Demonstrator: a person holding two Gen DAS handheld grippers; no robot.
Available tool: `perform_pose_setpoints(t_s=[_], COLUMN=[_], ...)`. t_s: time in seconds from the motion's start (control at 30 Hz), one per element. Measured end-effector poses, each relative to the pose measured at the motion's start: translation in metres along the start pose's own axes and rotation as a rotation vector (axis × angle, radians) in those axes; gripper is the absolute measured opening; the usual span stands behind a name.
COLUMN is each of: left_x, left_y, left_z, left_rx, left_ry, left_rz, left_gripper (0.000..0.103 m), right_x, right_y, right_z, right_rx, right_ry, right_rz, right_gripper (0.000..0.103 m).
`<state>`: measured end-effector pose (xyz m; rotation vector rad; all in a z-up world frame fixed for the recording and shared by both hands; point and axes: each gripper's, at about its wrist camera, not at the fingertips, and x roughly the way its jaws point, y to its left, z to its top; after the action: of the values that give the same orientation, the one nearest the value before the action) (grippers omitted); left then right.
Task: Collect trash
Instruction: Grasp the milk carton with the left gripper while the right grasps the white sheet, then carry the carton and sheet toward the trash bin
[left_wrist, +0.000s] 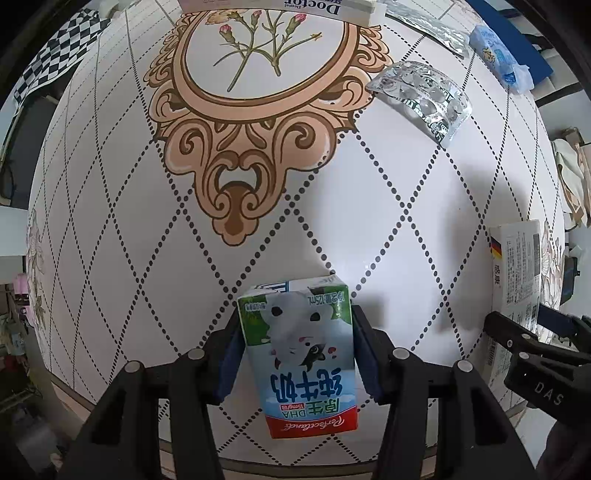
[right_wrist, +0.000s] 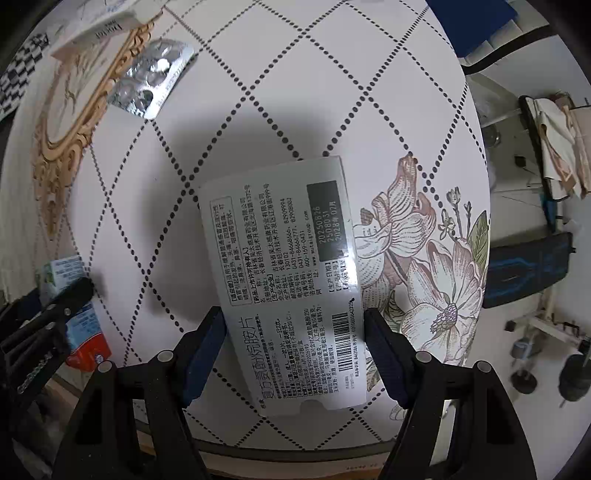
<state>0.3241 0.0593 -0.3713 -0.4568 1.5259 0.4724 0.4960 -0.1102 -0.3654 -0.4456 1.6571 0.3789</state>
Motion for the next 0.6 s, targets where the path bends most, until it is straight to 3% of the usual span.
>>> perform_pose_setpoints(t_s=[0.13, 0.23, 0.6], left_x=[0.002, -0.003, -0.014], left_y=[-0.005, 0.005, -0.005], left_z=[-0.008, 0.018, -0.001], left_rx=[-0.004, -0.001, 0.028], left_ry=[0.001, 0.001, -0.043], left_rz=[-0.002, -0.003, 0.018], left_gripper=[0.051, 0.051, 0.047], right_x=[0.004, 0.005, 0.007], right_y=[0.010, 0.016, 0.023], right_z=[-0.014, -0.015, -0.030], right_rx=[-0.013, -0.016, -0.039], right_ry=[-0.002, -0.011, -0.052], right_rz=[-0.002, -0.004, -0.011], right_gripper=[0.078, 0.078, 0.076])
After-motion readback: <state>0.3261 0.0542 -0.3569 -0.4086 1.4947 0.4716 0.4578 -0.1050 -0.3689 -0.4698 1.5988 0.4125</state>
